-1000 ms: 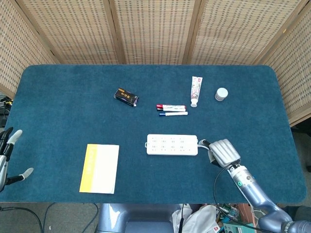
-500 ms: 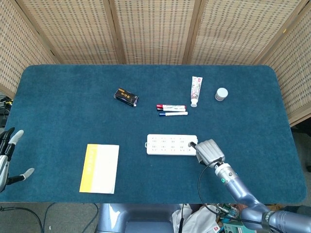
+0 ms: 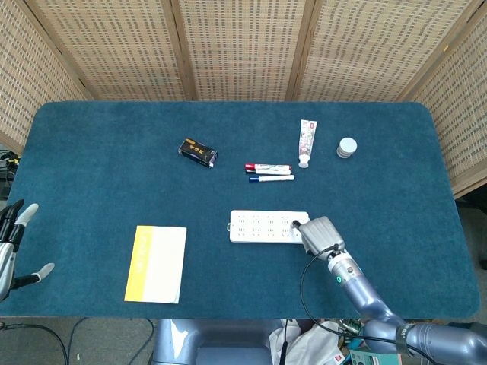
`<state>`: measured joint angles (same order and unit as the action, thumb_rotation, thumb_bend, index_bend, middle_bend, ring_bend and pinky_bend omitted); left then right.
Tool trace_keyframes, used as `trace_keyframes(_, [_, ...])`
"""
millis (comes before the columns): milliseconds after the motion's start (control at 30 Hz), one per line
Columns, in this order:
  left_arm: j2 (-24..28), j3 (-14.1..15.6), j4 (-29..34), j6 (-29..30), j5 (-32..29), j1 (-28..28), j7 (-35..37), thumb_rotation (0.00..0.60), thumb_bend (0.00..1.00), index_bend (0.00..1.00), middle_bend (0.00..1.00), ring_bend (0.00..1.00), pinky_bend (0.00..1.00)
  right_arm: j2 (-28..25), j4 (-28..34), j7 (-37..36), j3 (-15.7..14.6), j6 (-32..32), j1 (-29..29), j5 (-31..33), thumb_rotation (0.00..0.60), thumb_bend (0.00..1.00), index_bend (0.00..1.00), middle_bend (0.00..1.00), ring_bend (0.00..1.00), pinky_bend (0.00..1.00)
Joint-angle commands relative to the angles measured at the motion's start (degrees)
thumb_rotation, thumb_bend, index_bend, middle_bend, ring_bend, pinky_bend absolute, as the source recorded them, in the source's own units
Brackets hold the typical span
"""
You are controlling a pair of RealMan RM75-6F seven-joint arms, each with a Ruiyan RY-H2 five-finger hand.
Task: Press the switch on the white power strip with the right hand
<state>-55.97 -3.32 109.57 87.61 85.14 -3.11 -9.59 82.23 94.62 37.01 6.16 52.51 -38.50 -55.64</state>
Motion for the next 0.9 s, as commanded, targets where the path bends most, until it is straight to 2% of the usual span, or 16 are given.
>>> trace_keyframes(33, [-0.1,0.0,0.1,0.0,-0.1,0.0,-0.3,0.600,0.00,0.00,0.00,0.00,0.00,0.0,-0.2,0.3,-0.3,0.3,-0.4,0.7,0.600,0.83,0.26,0.80,0.93,1.00])
trace_keyframes(733, [-0.5,0.2,0.2,-0.5,-0.4,-0.3,-1.4,0.600,0.00,0.00,0.00,0.00,0.00,1.1,-0.6,4.2,-3.5,1.2,-3.0,6.6,0.600,0.83,0.27,0.80,0.93,1.00])
trace_keyframes(900, [-0.5,0.2,0.4,-0.4,-0.3,-0.4,-1.4,0.600,0.00,0.00,0.00,0.00,0.00,1.4,-0.3,4.2,-3.3,3.1,-3.2,5.5,0.600,0.83,0.27,0.80,0.93,1.00])
